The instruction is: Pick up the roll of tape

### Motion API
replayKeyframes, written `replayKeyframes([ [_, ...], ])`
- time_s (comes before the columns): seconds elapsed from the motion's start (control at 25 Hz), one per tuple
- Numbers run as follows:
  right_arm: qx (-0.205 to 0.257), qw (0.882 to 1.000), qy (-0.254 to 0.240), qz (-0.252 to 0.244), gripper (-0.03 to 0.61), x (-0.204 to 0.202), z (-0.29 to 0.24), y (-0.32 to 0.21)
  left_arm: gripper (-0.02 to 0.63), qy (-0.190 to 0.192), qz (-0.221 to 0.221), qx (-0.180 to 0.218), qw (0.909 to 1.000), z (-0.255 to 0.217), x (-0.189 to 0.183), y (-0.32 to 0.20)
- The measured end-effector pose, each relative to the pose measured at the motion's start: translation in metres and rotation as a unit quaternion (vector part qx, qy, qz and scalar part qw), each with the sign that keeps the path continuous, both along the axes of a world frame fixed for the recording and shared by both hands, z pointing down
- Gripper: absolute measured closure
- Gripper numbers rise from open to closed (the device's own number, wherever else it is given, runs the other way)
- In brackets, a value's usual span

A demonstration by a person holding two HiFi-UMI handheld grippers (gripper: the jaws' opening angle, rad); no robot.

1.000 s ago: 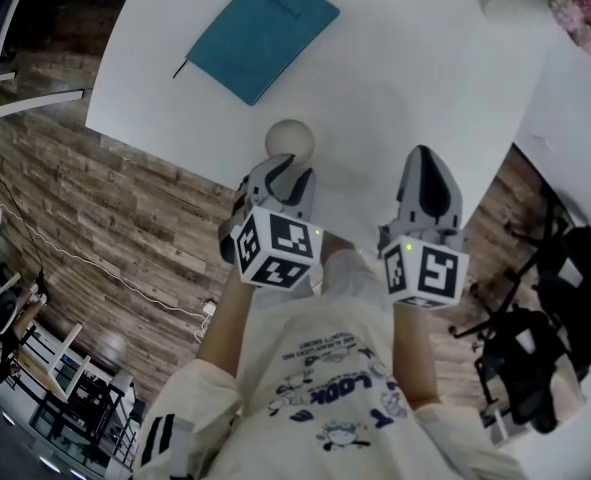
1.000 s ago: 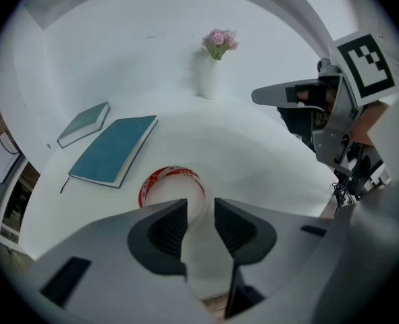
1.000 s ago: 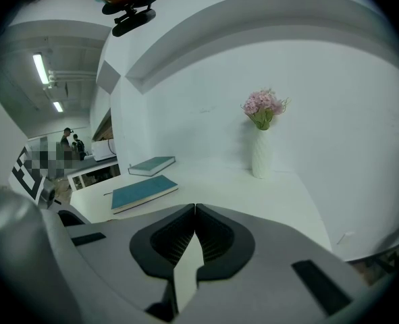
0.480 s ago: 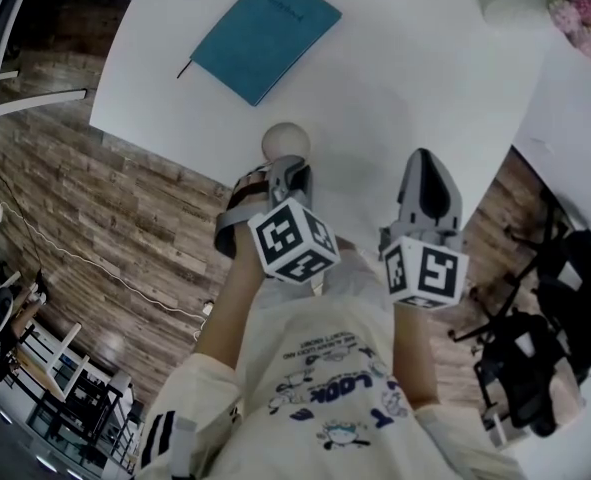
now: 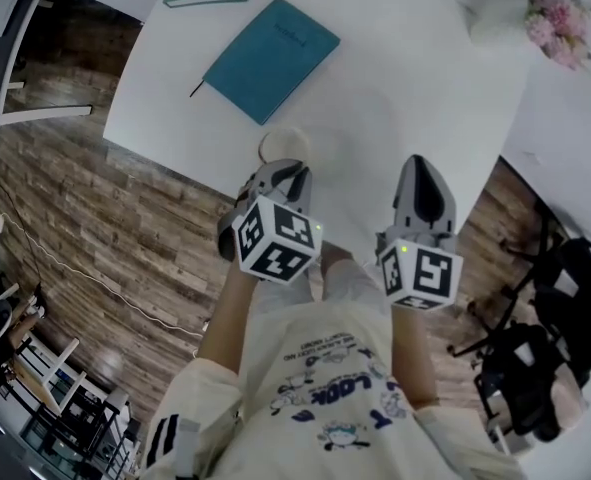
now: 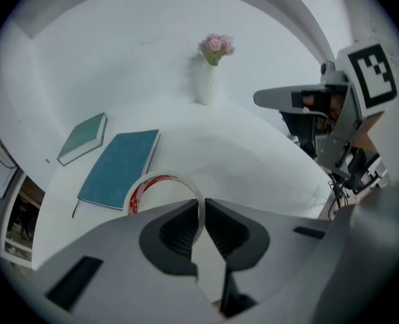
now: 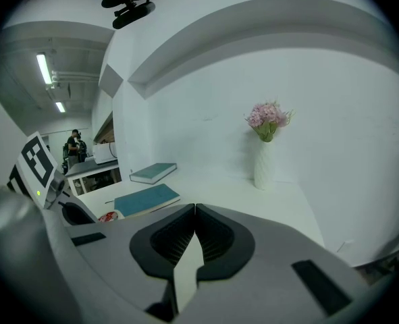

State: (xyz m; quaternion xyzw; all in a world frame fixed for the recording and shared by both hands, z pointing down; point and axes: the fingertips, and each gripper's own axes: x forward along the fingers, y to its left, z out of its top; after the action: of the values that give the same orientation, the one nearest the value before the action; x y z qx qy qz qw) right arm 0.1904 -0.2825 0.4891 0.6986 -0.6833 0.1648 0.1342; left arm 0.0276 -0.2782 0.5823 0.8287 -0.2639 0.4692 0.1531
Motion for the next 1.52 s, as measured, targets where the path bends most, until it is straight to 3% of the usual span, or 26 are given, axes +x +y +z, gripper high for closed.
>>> replayKeyframes([
  [0.16,0.023,1.0,0.008,-0.004,0.575,-0.005,-0.023,-0.008,0.58,0.047,-0.034,0.044,0.9974,-0.042,-0.004,-0.024],
  [0.28,0.045,0.999,0.016,-0.007,0.575,-0.012,-0.045,-0.017,0.581,0.085,-0.063,0.088,0.9905,-0.081,-0.011,-0.046],
  [0.6,0.112,0.993,0.038,-0.015,0.575,-0.022,-0.102,-0.041,0.581,0.156,-0.144,0.191,0.9584,-0.168,-0.04,-0.091],
  [0.88,0.157,0.986,0.05,-0.01,0.575,-0.032,-0.144,-0.045,0.581,0.202,-0.205,0.276,0.9172,-0.234,-0.073,-0.103],
  [1.36,0.206,0.977,0.058,-0.009,0.575,-0.047,-0.179,-0.041,0.58,0.245,-0.236,0.355,0.8709,-0.291,-0.102,-0.097],
  [1.52,0.21,0.976,0.054,-0.009,0.575,-0.052,-0.188,-0.041,0.581,0.253,-0.235,0.373,0.8615,-0.3,-0.105,-0.094],
])
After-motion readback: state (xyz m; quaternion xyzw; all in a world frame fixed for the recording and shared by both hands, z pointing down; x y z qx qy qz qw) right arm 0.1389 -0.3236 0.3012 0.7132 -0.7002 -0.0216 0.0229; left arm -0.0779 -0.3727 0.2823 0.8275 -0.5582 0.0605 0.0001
